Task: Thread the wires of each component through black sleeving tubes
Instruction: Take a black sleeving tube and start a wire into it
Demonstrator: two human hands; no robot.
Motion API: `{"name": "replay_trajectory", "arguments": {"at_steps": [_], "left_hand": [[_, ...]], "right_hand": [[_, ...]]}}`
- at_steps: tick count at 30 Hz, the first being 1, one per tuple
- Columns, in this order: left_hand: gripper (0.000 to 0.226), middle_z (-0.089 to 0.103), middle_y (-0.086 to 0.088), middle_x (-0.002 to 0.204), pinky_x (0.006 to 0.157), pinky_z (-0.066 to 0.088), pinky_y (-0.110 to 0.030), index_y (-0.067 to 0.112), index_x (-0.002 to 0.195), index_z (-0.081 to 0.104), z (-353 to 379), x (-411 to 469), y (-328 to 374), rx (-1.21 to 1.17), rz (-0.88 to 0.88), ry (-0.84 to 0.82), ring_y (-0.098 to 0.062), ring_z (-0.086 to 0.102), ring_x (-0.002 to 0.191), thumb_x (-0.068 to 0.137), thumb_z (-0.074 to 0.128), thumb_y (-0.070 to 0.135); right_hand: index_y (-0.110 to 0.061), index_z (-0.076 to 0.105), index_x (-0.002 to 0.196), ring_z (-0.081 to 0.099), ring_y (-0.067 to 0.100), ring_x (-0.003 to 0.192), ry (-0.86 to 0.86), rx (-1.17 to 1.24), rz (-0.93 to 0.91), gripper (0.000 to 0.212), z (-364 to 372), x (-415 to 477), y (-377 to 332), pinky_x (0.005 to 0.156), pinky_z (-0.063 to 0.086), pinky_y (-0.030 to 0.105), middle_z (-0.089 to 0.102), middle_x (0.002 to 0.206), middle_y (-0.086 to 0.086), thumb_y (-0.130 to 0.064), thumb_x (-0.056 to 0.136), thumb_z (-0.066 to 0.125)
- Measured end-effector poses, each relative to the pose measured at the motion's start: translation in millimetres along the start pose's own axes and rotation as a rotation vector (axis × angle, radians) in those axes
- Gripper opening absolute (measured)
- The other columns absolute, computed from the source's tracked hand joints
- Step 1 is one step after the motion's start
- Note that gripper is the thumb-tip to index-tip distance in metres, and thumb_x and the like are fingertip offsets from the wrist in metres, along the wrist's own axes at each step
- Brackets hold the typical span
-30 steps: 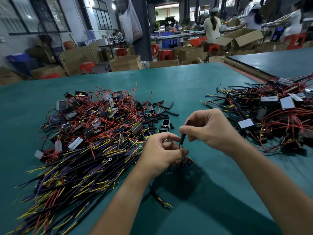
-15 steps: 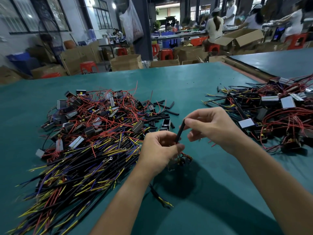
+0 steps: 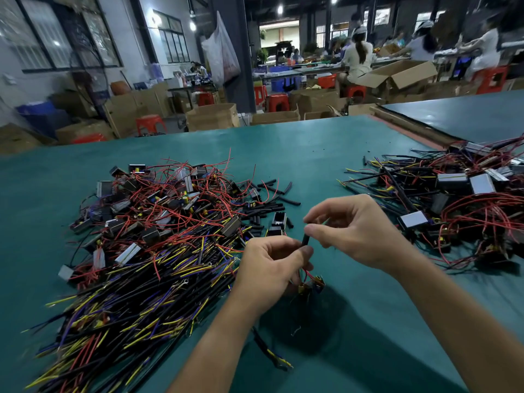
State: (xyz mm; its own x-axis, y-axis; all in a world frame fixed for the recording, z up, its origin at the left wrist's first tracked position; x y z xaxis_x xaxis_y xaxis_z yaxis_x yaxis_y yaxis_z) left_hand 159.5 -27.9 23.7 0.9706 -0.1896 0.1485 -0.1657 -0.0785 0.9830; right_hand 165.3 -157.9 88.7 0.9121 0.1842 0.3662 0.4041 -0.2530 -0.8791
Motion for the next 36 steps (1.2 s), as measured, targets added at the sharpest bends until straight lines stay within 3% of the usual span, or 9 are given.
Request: {"name": "replay_trajectory", "arguments": {"at_steps": [9,13,16,21,23,29,32,36], "left_hand": [[0.007,0.072,-0.005,0.065,0.043,0.042,-0.021,0.010,0.079,0.074,-2,0,2,-0.034,0.016,0.010,-0.008,0.051,0.041,0.085,0.072,0.011],[0.006,0.072,-0.009,0.068,0.043,0.043,-0.020,0.005,0.081,0.073,-3,0,0,-0.042,0.012,0.015,-0.011,0.051,0.041,0.086,0.070,0.008],[0.008,0.069,-0.009,0.065,0.043,0.042,-0.020,0.006,0.077,0.073,-2,1,1,-0.057,0.016,0.016,-0.011,0.050,0.042,0.085,0.072,0.007],[0.007,0.059,0.004,0.049,0.042,0.036,-0.016,0.006,0.075,0.072,-1,2,-3,-0.053,0.001,0.019,-0.007,0.045,0.039,0.082,0.074,0.006],[0.008,0.059,-0.001,0.051,0.043,0.038,-0.019,0.003,0.077,0.073,-1,3,-4,-0.006,0.002,0.034,-0.011,0.045,0.042,0.080,0.077,0.009],[0.007,0.064,0.006,0.053,0.047,0.038,-0.018,0.011,0.074,0.076,-1,4,-9,0.080,-0.004,0.015,-0.009,0.049,0.045,0.076,0.082,0.013],[0.018,0.060,0.009,0.048,0.044,0.035,-0.014,0.020,0.063,0.073,-3,4,-11,0.078,-0.012,0.052,-0.003,0.045,0.040,0.076,0.082,0.011],[0.007,0.063,0.005,0.056,0.050,0.041,-0.019,0.006,0.074,0.074,-2,6,-14,0.087,-0.001,0.031,-0.005,0.048,0.046,0.077,0.079,0.009]], "right_hand": [[-0.007,0.073,0.072,0.058,0.015,0.048,0.025,0.135,0.073,0.010,-5,2,10,0.049,0.048,0.017,0.064,0.053,0.008,-0.001,0.080,0.074],[-0.005,0.071,0.070,0.056,0.013,0.046,0.040,0.152,0.108,0.012,-4,2,16,0.049,0.049,0.019,0.063,0.053,0.008,-0.002,0.081,0.074],[-0.009,0.071,0.067,0.055,0.013,0.046,0.071,0.119,0.080,0.015,-9,2,16,0.048,0.047,0.019,0.063,0.052,0.006,-0.005,0.080,0.075],[-0.011,0.067,0.068,0.055,0.012,0.047,0.097,0.044,-0.011,0.019,-14,4,9,0.049,0.046,0.018,0.062,0.052,0.002,-0.005,0.085,0.071],[-0.010,0.065,0.069,0.056,0.011,0.047,0.102,0.040,-0.034,0.020,-14,4,8,0.050,0.047,0.019,0.062,0.053,0.002,-0.004,0.089,0.066],[-0.006,0.064,0.075,0.058,0.012,0.049,0.184,0.067,-0.064,0.017,-20,3,5,0.050,0.050,0.021,0.069,0.065,0.002,-0.007,0.092,0.063],[-0.005,0.065,0.079,0.056,0.015,0.052,0.127,0.192,0.043,0.013,-12,3,14,0.052,0.054,0.025,0.070,0.069,0.005,-0.008,0.091,0.063],[0.001,0.068,0.073,0.056,0.014,0.049,0.044,0.091,0.057,0.019,-3,3,14,0.052,0.052,0.022,0.064,0.056,0.006,-0.007,0.089,0.065]]}}
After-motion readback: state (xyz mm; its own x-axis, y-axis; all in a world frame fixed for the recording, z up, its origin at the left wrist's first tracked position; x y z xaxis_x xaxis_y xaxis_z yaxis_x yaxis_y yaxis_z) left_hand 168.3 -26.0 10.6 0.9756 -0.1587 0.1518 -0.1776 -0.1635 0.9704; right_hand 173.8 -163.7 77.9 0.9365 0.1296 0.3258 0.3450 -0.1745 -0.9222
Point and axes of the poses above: each hand's wrist, its own x-axis towards the middle knuckle, its own z-axis out of the palm, y = z × x, the point moved 10 cm from there along x, towards the middle knuckle
